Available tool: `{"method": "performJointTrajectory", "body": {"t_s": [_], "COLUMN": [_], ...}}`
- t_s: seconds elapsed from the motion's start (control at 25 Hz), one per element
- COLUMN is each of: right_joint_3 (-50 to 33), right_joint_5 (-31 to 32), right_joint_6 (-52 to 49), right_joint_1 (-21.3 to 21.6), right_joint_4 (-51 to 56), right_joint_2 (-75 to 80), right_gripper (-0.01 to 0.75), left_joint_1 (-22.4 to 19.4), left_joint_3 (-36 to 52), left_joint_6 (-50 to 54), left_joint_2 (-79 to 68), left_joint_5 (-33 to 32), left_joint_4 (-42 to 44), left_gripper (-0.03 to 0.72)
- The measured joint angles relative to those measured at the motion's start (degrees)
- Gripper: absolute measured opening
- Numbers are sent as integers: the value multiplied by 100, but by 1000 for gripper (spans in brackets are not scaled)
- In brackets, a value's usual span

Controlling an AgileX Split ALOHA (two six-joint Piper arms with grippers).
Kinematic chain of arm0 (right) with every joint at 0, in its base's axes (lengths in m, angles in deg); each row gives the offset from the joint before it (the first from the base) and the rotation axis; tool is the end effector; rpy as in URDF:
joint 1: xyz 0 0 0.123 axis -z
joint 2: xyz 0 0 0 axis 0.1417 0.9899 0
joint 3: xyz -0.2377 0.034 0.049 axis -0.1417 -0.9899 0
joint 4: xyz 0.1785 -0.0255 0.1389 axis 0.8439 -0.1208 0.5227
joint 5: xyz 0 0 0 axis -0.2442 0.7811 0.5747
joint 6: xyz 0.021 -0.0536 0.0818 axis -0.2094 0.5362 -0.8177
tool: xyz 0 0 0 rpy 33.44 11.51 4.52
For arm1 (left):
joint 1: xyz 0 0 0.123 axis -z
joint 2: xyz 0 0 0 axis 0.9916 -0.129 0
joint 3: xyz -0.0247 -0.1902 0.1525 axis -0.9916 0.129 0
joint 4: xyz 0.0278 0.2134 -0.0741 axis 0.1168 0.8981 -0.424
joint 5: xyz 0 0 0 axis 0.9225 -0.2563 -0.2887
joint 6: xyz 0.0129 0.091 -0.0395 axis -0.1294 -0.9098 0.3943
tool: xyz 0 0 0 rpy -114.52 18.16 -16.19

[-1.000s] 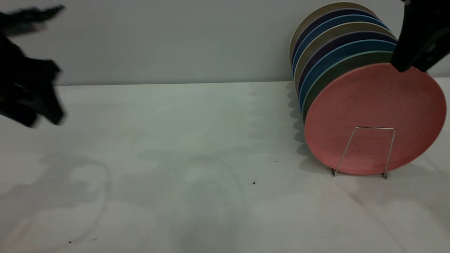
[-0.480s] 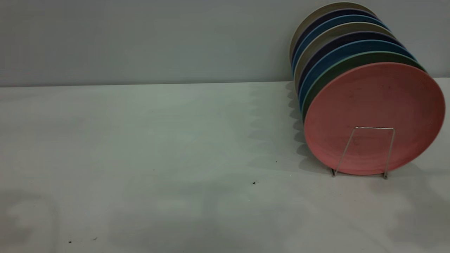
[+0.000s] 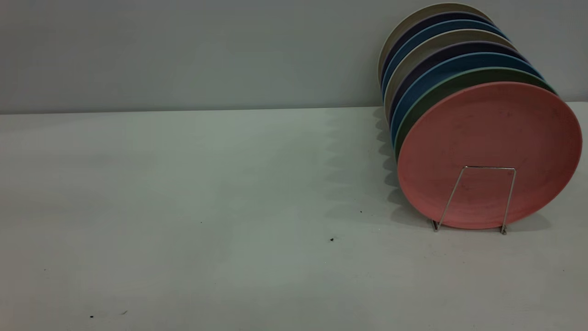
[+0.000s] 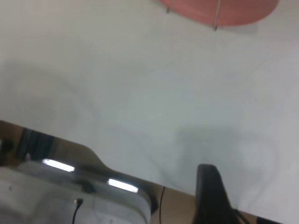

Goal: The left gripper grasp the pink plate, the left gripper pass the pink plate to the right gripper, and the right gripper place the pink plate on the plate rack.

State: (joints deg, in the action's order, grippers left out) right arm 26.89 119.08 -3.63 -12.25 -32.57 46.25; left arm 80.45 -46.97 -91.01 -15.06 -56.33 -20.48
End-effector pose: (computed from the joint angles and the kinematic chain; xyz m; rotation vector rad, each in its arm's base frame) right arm 0.1353 0.0259 0.3173 -0.3796 2.5548 0.1708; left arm 0.1437 0.0026 0.2971 -0.0024 2.4000 -0.0032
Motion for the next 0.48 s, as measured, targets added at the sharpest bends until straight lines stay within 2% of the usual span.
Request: {"method": "performJointTrajectory", "body": {"t_s": [0.24,0.48], "right_joint_3": [-634,-1474], "right_joint_5": [0,0], "right_joint_6": [0,0], "right_joint_1": [0,0], "right_joint_4": [0,0], "right_joint_2": [-1471,-2606], "right_gripper": [475,475], "left_joint_1": [0,0], "left_joint_3": [837,1031], "left_joint_6": [-40,77], "left_joint_2": [1596,2656], "left_joint_5": [-477,-1142], "left_joint_4": [-97,-163], "left_gripper": [473,473]}}
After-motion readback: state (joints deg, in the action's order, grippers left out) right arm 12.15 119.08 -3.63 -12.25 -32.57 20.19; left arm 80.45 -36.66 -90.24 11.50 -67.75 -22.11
